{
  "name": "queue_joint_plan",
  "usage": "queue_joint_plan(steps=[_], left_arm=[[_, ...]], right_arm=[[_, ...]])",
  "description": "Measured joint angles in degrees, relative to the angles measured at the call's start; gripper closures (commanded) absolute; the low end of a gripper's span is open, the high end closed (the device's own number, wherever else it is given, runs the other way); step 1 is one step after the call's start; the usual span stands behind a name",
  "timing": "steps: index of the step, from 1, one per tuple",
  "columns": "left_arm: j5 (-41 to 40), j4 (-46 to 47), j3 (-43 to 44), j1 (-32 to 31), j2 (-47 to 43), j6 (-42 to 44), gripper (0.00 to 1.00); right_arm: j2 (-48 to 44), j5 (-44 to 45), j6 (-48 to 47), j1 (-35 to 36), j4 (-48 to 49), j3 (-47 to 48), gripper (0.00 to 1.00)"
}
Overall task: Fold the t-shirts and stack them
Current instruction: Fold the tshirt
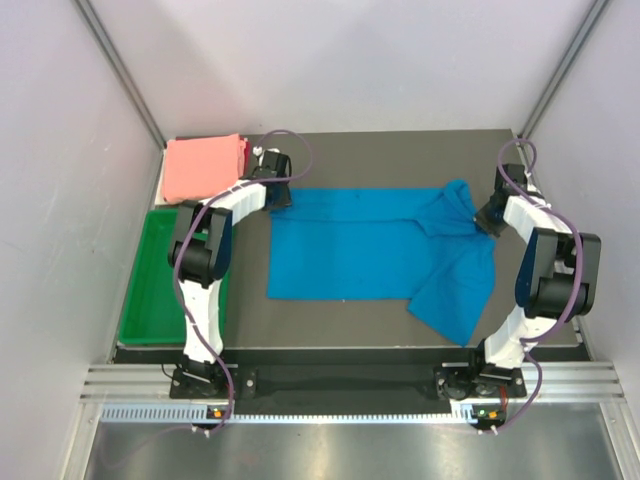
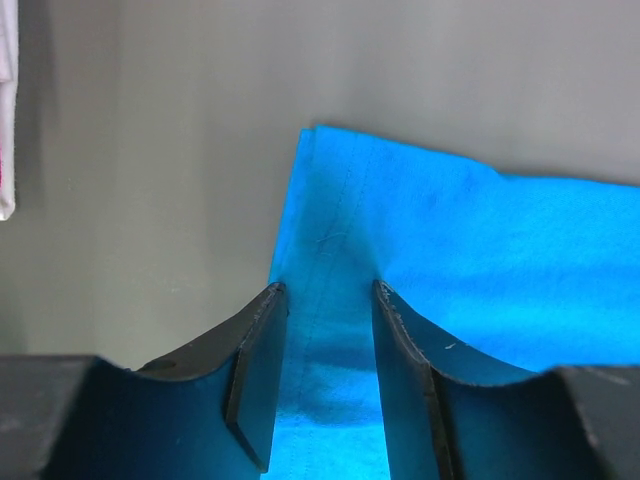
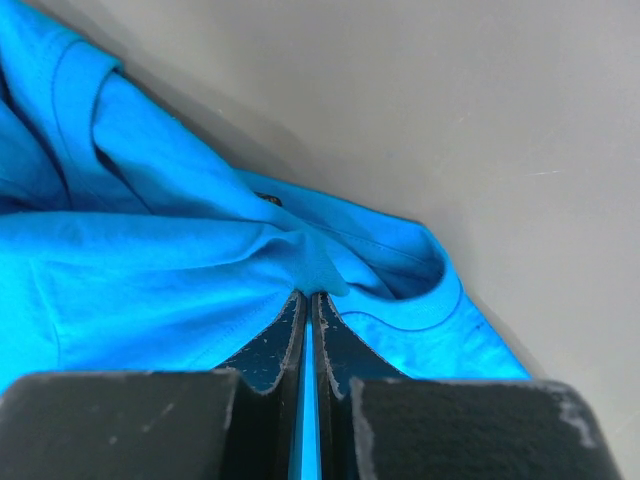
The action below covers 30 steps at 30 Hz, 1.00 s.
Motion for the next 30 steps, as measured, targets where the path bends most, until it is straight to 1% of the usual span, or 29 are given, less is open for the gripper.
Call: queue_joint_plan(steps=[11, 16, 23, 26, 27, 30], left_arm=[[3.4, -4.5, -0.7, 0.0, -2.8, -0.5, 0.53], [5.4, -3.5, -4.9, -0.5, -5.2, -1.4, 0.54], [3.3, -0.9, -7.9, -1.2, -6.2, -2.4, 0.54], [2.7, -1.0, -7.9, -1.4, -6.2, -2.5, 0.54], [2.6, -1.1, -7.8, -1.4, -6.2, -2.5, 0.54], [2.6, -2.5, -7.1, -1.4, -6.3, -2.4, 0.53]], right_arm=[[0.0, -1.6, -1.3, 0.0, -1.2, 0.4, 1.00], [0.0, -2.2, -1.4, 0.0, -1.4, 0.4, 1.00], [0.0, -2.1, -2.1, 0.0, -1.7, 0.4, 1.00], [0.0, -2.1, -2.7, 0.0, -2.1, 0.5, 0.94], [0.0, -2.1, -2.8, 0.0, -2.6, 0.8, 0.88], [0.0, -2.0, -4.3, 0.0, -3.4, 2.4, 0.78]])
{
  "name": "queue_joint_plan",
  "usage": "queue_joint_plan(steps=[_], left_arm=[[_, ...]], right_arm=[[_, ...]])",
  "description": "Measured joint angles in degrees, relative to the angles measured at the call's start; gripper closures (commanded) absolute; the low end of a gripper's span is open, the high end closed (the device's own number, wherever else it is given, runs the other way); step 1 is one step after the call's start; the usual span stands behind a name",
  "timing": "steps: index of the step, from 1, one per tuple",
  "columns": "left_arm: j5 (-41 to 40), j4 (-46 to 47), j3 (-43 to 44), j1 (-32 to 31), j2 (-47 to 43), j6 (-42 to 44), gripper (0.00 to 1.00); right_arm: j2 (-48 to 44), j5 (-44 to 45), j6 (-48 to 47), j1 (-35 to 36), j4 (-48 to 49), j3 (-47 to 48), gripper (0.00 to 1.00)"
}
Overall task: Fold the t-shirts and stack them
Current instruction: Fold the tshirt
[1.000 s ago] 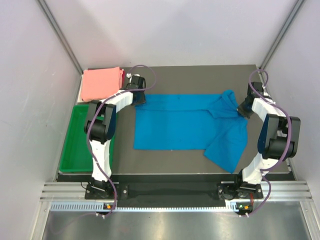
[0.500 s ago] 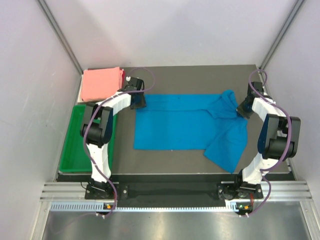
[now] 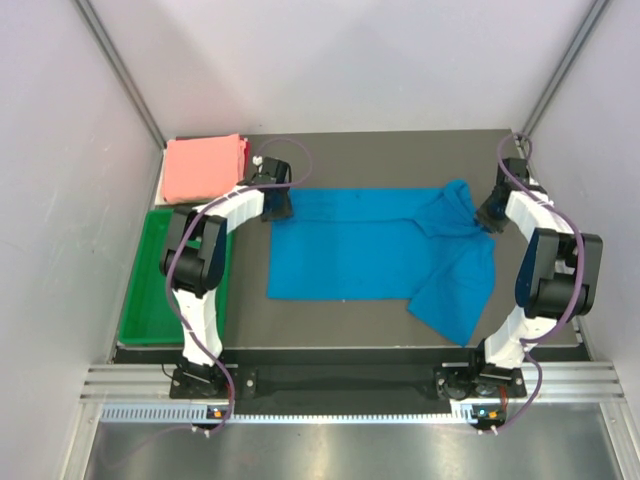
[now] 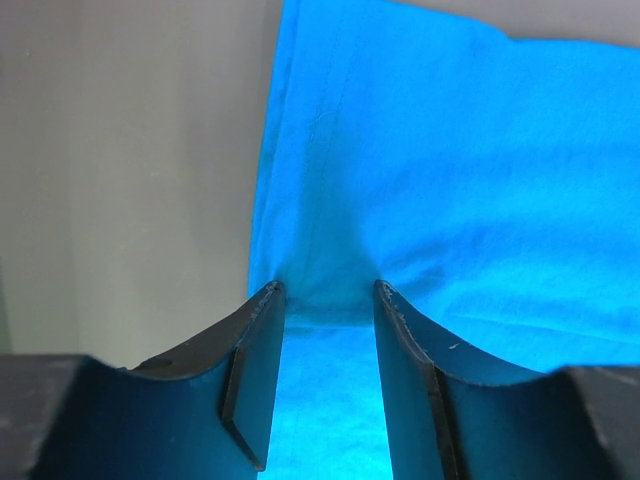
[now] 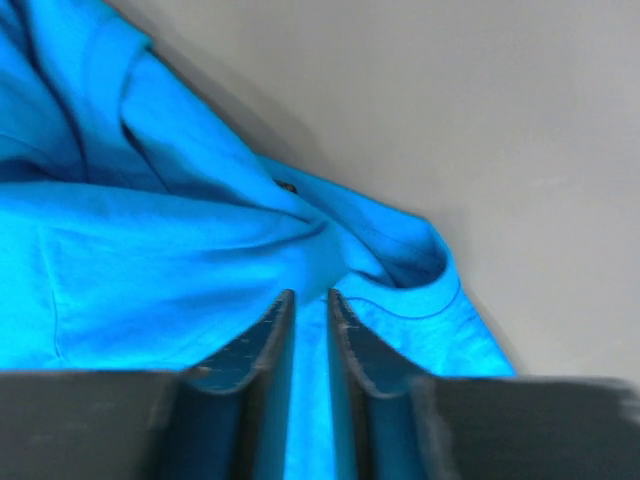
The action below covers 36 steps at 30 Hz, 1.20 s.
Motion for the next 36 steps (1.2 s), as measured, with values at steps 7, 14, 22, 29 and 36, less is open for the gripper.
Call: queue_joint_plan(steps=[7, 14, 22, 29, 36], left_arm=[[3.4, -5.8, 6.3, 0.1, -1.3, 0.0, 0.51], [12.8, -4.3, 7.6, 0.0, -2.5, 0.0, 0.52], [13.9, -1.2, 7.7, 0.0, 4.1, -0.2, 0.52], [9.2, 0.2, 8.3, -0.1, 6.1, -0.7, 0.53], [3.6, 0.1, 8.3, -0.3, 6.3, -2.2, 0.52]], right_arm=[[-0.5, 1.8, -9.8, 4.0, -1.0, 3.9, 0.77], [1.4, -0.9, -22.9, 11.0, 0.1, 10.0, 0.50], [7.3, 4.0, -36.7, 13.6, 5.3, 13.4, 0.32], [15.0, 12.3, -44.8, 16.6, 7.5, 16.6, 0.34], [25.4, 28.8, -45.8, 16.4, 10.8, 25.6, 0.62]])
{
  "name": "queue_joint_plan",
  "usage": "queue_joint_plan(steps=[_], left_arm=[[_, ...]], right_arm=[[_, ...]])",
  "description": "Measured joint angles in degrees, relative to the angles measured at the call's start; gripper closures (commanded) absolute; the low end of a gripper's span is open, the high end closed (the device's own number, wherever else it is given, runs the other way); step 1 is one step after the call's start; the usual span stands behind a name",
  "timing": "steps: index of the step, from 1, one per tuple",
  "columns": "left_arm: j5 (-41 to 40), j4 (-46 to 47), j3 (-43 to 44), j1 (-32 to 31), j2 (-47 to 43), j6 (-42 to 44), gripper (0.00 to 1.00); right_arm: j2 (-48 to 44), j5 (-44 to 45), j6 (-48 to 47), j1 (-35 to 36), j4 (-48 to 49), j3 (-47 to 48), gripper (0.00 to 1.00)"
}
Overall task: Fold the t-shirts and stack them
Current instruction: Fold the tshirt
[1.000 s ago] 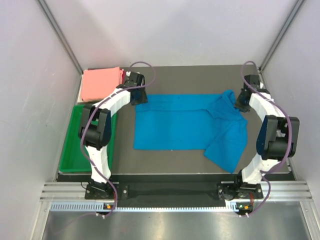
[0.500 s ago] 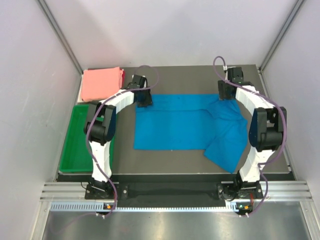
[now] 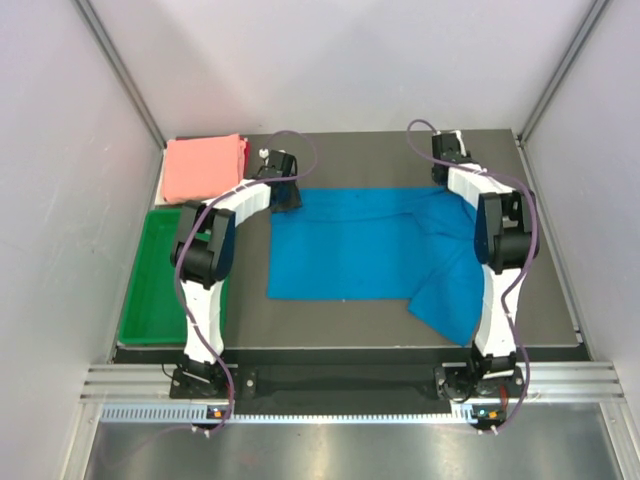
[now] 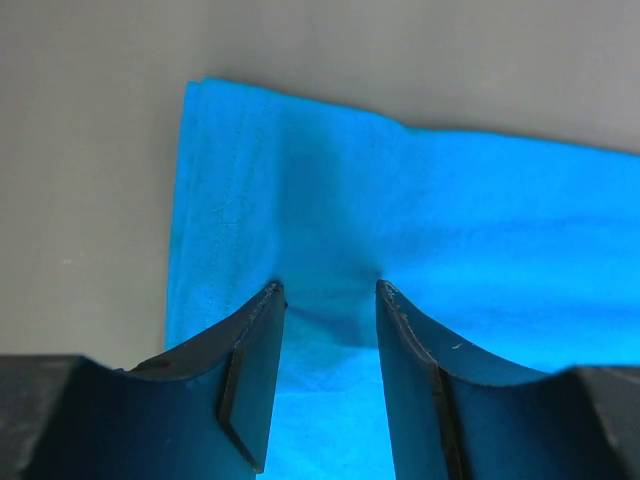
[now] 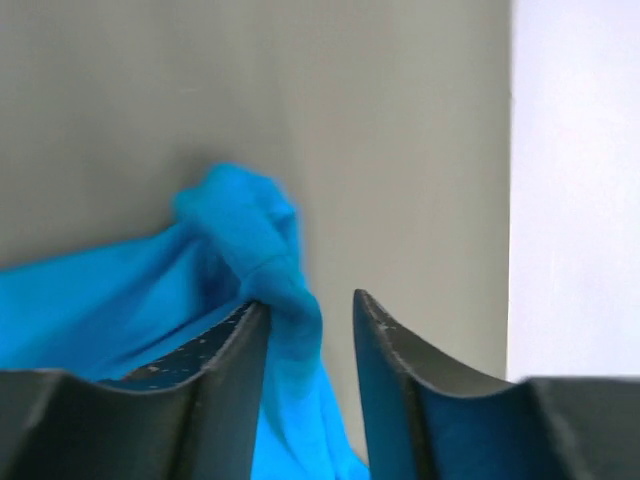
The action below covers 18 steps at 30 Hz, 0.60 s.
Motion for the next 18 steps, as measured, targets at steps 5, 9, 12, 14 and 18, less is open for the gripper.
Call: queue_joint_plan(steps=[5, 9, 12, 14, 18], left_arm=[[-1.7, -0.3, 0.7, -0.1, 0.6, -0.9, 0.53], [-2.3, -1.1, 2.0, -0.1, 1.4, -1.1, 0.53], [-2.7, -1.6, 3.1, 0.0, 2.0, -1.1, 0.53], [-3.1, -2.0, 3.8, 0.0, 2.4, -1.1, 0.53], [-3.2, -2.7, 4.4, 0.0, 2.6, -1.1, 0.53]], right_arm=[[0.4, 2.0, 9.2, -4.4, -2.5, 2.0, 0.77], [-0.9, -4.2, 14.8, -8.7, -3.9, 1.8, 0.94], [-1.4, -9.8, 17.5, -10.6, -4.6, 1.8, 1.00], [-1.6, -14.3, 19.1, -11.8, -5.0, 1.8, 1.00], [-2.6, -24.2, 21.8, -14.2, -6.9, 1.8, 0.91]])
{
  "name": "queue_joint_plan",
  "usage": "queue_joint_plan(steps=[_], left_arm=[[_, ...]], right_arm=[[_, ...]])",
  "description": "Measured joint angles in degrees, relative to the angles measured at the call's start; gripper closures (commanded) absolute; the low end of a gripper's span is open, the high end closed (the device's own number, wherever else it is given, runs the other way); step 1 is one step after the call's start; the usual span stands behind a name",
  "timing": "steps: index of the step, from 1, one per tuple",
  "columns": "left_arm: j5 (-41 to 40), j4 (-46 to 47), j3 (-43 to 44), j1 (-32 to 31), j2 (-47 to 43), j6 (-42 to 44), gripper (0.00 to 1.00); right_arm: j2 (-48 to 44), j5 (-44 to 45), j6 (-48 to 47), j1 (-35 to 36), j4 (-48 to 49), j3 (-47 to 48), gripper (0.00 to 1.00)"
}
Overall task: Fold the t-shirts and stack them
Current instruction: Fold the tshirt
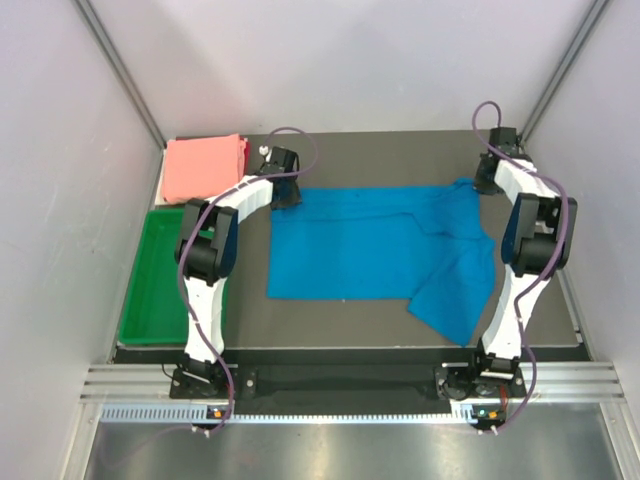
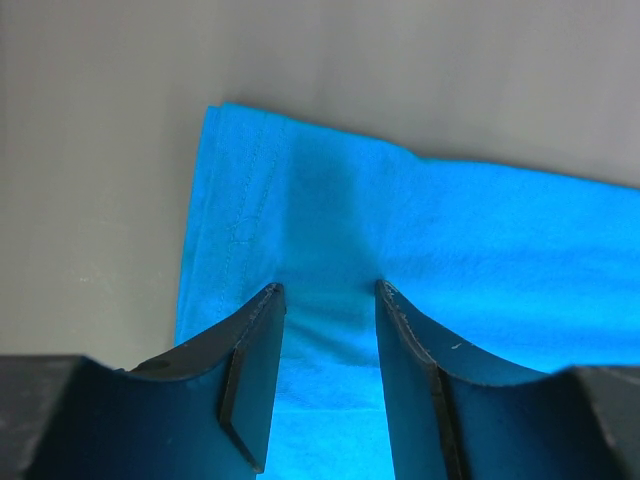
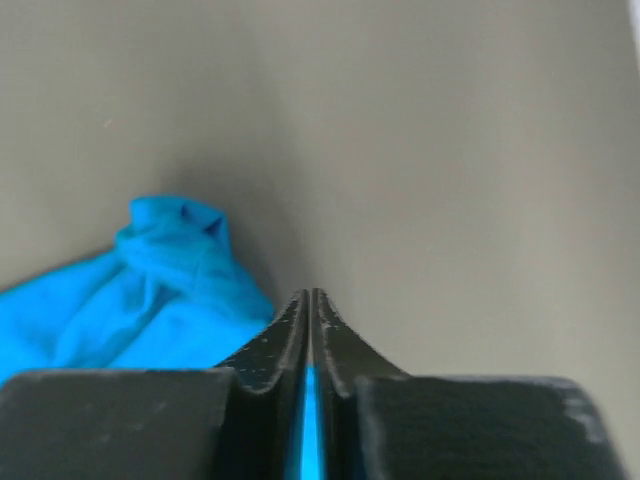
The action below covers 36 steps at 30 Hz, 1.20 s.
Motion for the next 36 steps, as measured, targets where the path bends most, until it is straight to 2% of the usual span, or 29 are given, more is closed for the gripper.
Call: queue_joint_plan(steps=[1, 2, 5, 8, 13, 17, 25, 28, 30, 31, 32, 33, 34, 36], left_arm=[[0.0, 0.0, 0.0, 0.0, 0.0, 0.0, 0.53], [0.0, 0.0, 0.0, 0.0, 0.0, 0.0, 0.53], [0.5, 0.0, 0.0, 0.1, 0.0, 0.0, 0.53], [1.4, -0.2, 0.2, 0.3, 0.0, 0.2, 0.53], [3.0, -1.9, 1.3, 0.7, 0.0, 0.6, 0.52], [4.4, -2.7, 2.0, 0.7, 0.0, 1.0, 0.52], [6.6, -1.4, 2.1, 0.7, 0.4, 2.3, 0.52], [6.7, -0.2, 2.4, 0.7, 1.1, 2.8, 0.52], [6.3, 0.0, 3.0, 0.7, 1.6, 3.1, 0.52], [5.9, 0.0, 3.3, 0.7, 1.9, 3.2, 0.52], [5.6, 0.0, 3.5, 0.7, 2.1, 3.3, 0.52], [5.2, 0.0, 3.7, 0.7, 2.2, 3.3, 0.52], [4.5, 0.0, 3.9, 0.7, 2.4, 3.3, 0.52], [3.1, 0.0, 4.4, 0.6, 2.8, 3.1, 0.52]], right_arm=[[-0.4, -2.2, 0.4, -0.7, -0.8, 0.0, 0.85], [-1.1, -4.2, 0.9, -1.3, -1.7, 0.0, 0.72], [-3.2, -8.8, 0.7, -2.5, -3.4, 0.0, 0.58], [-4.4, -13.0, -0.3, -3.3, -4.5, 1.5, 0.48], [-3.5, -19.3, -3.9, -3.3, -7.0, 7.8, 0.45], [-0.1, -20.5, -7.6, -2.9, -8.3, 13.6, 0.45], [6.9, -20.9, -15.2, -1.7, -10.0, 14.7, 0.46], [10.5, -20.9, -16.7, -0.7, -10.3, 17.1, 0.49], [12.6, -21.1, -17.4, -0.3, -10.3, 18.9, 0.63], [13.5, -21.2, -17.7, -0.3, -10.2, 19.7, 0.73], [14.1, -21.3, -17.8, -0.2, -10.1, 20.1, 0.88], [14.4, -21.3, -17.7, -0.2, -10.0, 20.2, 0.95], [14.5, -21.3, -17.2, -0.2, -9.9, 20.2, 1.00], [14.5, -21.1, -15.0, -0.3, -9.2, 20.1, 1.00]])
